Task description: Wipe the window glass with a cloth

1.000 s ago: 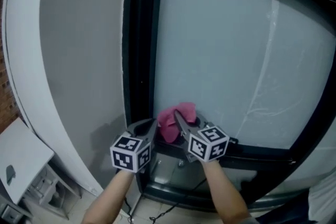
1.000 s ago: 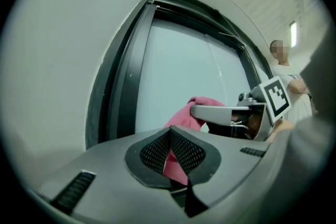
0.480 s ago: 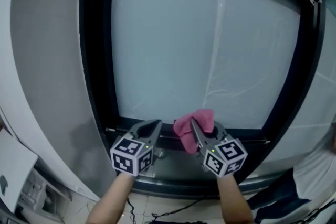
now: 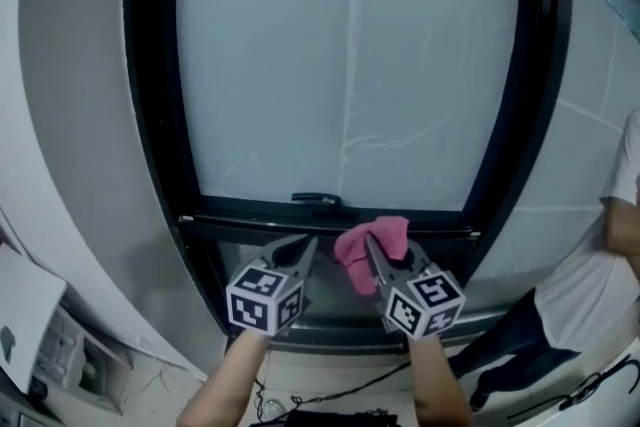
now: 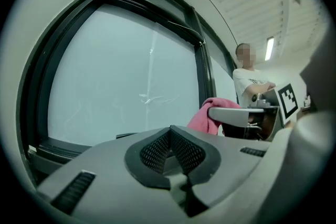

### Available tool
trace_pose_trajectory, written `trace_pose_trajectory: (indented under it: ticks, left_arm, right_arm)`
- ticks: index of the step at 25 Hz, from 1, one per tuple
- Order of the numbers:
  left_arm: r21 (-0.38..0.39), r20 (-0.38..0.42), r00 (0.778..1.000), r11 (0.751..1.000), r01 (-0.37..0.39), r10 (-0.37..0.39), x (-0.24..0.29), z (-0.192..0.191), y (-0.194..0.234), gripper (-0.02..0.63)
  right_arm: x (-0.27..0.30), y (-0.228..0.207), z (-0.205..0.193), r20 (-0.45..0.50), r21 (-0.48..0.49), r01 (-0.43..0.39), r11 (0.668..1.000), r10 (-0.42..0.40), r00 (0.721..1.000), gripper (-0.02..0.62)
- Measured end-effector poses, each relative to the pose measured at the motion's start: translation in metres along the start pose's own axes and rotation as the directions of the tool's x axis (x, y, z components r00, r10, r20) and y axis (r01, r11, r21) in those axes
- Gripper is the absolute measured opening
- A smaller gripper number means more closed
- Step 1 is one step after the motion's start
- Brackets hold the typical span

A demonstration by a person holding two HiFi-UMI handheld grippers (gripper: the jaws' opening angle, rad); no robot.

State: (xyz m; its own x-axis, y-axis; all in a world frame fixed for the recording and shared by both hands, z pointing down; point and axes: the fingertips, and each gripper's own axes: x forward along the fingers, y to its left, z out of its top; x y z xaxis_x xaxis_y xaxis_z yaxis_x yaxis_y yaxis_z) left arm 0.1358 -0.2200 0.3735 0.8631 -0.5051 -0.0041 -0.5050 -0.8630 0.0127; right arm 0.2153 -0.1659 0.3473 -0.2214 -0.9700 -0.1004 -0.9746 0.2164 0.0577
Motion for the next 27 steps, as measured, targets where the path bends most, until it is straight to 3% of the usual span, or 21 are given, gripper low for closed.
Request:
trace_pose_trajectory:
  ticks: [13, 27]
  left_arm:
    - [0.032, -0.034, 0.998, 0.998, 0.058, -0.057, -0.028, -0.015, -0.072, 0.006]
    - [0.053, -0.007, 0.998, 0.996, 0.068, -0.067, -0.04, -0.007, -0.082, 0.005]
  right_arm:
    - [-0.069, 0.021, -0.004, 0.013, 0.009, -0.007, 1.0, 0.007, 1.0, 0.023]
    - [-0.083, 0.035, 0.0, 0.008, -0.003, -0.019, 1.0, 0.019, 1.0, 0.023]
